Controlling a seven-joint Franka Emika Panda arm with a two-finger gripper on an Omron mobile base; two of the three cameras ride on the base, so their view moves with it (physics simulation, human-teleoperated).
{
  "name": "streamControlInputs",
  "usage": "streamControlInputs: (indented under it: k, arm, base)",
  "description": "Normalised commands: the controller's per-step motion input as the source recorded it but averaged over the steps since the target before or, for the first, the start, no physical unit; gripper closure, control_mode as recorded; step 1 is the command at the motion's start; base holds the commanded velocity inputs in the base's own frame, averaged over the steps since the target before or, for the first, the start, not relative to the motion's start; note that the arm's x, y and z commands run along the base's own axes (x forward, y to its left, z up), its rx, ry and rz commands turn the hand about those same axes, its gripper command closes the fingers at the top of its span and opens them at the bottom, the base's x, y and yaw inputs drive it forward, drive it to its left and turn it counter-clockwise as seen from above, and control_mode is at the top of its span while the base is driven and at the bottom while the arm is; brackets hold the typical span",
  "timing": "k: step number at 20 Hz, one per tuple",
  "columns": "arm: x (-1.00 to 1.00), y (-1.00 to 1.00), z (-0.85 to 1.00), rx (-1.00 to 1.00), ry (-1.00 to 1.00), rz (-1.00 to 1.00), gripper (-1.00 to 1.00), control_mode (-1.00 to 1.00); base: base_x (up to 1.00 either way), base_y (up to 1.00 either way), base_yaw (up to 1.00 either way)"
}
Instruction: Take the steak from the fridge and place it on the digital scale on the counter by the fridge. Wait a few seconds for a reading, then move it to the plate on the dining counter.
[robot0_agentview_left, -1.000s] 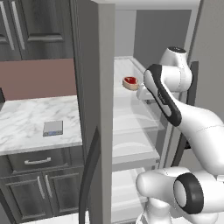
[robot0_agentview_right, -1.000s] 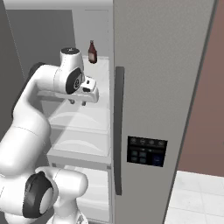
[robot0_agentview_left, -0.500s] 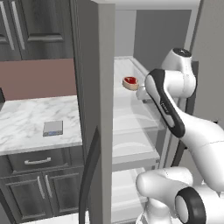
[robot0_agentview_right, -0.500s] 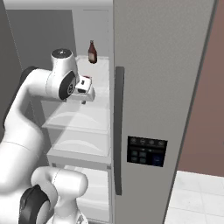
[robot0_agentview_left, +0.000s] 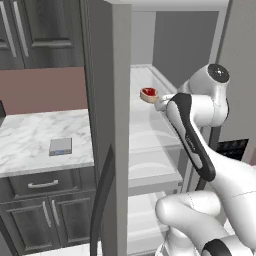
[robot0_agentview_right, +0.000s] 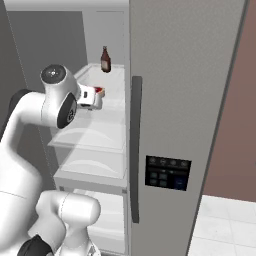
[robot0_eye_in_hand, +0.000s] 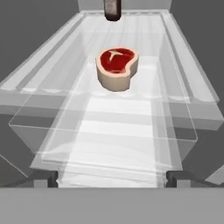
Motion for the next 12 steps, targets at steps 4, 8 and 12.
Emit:
streamControlInputs:
  k: [4, 8, 12]
  arm:
    - [0.15, 0.0, 0.35, 0.0, -0.12, 0.0, -1.0, -1.0]
    - [0.24, 0.0, 0.38, 0.0, -0.1, 0.0, -1.0, -1.0]
    - [0.37, 0.0, 0.32, 0.0, -0.01, 0.0, -1.0, -1.0]
  base:
    - [0.0, 0.0, 0.0]
    - [0.0, 0.0, 0.0]
    - [0.0, 0.0, 0.0]
